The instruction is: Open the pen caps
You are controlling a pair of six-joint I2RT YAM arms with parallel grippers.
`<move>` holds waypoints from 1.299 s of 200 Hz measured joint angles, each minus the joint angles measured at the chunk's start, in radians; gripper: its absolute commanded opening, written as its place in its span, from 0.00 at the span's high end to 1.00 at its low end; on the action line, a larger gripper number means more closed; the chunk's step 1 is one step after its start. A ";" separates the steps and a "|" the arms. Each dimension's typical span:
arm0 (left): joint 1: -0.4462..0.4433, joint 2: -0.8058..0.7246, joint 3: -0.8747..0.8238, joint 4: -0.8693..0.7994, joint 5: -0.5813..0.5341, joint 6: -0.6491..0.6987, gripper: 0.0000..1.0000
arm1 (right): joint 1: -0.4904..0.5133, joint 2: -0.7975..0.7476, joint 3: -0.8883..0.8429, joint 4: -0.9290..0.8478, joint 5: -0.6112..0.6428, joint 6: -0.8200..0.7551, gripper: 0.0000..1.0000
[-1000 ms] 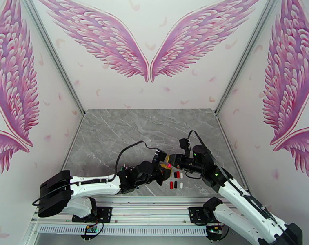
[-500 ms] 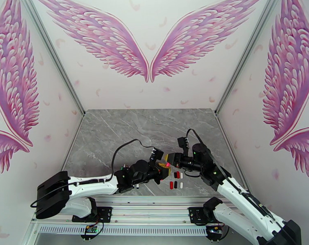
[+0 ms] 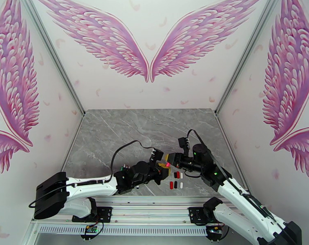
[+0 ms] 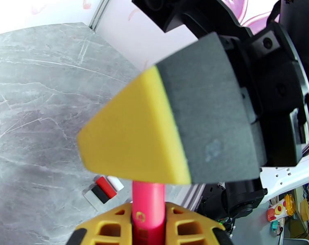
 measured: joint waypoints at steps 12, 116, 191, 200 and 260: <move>-0.001 0.000 0.002 -0.002 0.000 0.001 0.95 | 0.000 -0.001 0.000 0.000 0.000 0.000 0.90; -0.052 -0.005 -0.048 -0.130 0.069 -0.006 0.97 | -0.060 0.001 0.037 0.016 0.215 -0.007 0.90; -0.029 -0.076 -0.096 -0.121 0.085 -0.046 0.97 | -0.060 0.023 0.077 -0.016 0.222 -0.076 0.88; -0.020 -0.087 -0.097 -0.119 0.086 -0.050 0.97 | -0.059 0.028 0.097 -0.059 0.227 -0.101 0.88; 0.048 -0.156 -0.115 -0.123 0.112 -0.084 0.96 | -0.002 0.031 0.127 -0.362 0.311 -0.219 0.87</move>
